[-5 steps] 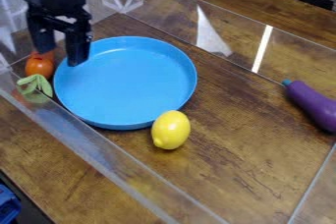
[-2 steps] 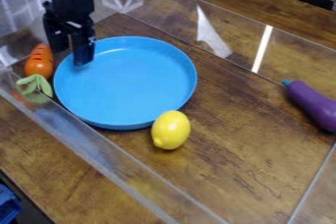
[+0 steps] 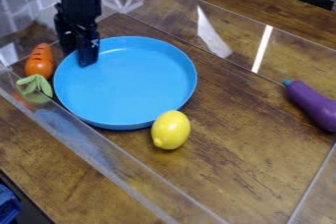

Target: Remove the carrot from the blue tray and put it on the table

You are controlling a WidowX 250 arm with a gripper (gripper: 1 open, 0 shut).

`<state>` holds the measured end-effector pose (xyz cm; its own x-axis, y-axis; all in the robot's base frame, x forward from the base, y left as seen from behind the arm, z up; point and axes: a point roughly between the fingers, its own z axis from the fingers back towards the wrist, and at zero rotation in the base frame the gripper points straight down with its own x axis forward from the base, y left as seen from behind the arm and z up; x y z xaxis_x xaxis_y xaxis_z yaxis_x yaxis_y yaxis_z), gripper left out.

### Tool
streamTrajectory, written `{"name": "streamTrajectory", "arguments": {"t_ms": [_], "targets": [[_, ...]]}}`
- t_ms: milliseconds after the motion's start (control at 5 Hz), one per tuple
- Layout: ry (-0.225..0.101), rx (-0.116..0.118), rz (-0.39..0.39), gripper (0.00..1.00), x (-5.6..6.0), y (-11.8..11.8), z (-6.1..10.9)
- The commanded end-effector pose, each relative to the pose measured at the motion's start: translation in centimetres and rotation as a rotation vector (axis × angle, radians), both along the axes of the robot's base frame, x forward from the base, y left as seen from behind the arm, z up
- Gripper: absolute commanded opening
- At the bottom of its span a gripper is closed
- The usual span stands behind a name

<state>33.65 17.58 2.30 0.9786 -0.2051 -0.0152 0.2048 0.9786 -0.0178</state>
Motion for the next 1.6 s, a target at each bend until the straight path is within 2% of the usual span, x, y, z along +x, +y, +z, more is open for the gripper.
{"name": "streamTrajectory", "arguments": {"t_ms": [0, 200, 400, 600, 800, 1200, 1400], "targets": [[-0.048, 0.027, -0.038, 1.0, 0.9, 1.2, 1.3], [-0.05, 0.032, -0.089, 1.0, 1.5, 1.5, 1.0], [-0.051, 0.04, -0.096, 0.0, 1.6, 1.5, 0.6], [-0.042, 0.047, -0.107, 1.0, 1.4, 0.6, 0.4], [-0.033, 0.063, -0.156, 1.0, 0.5, 1.1, 0.8], [-0.026, 0.074, -0.197, 1.0, 0.0, 2.3, 1.2], [-0.042, 0.075, -0.176, 1.0, 0.3, 1.7, 1.0]]}}
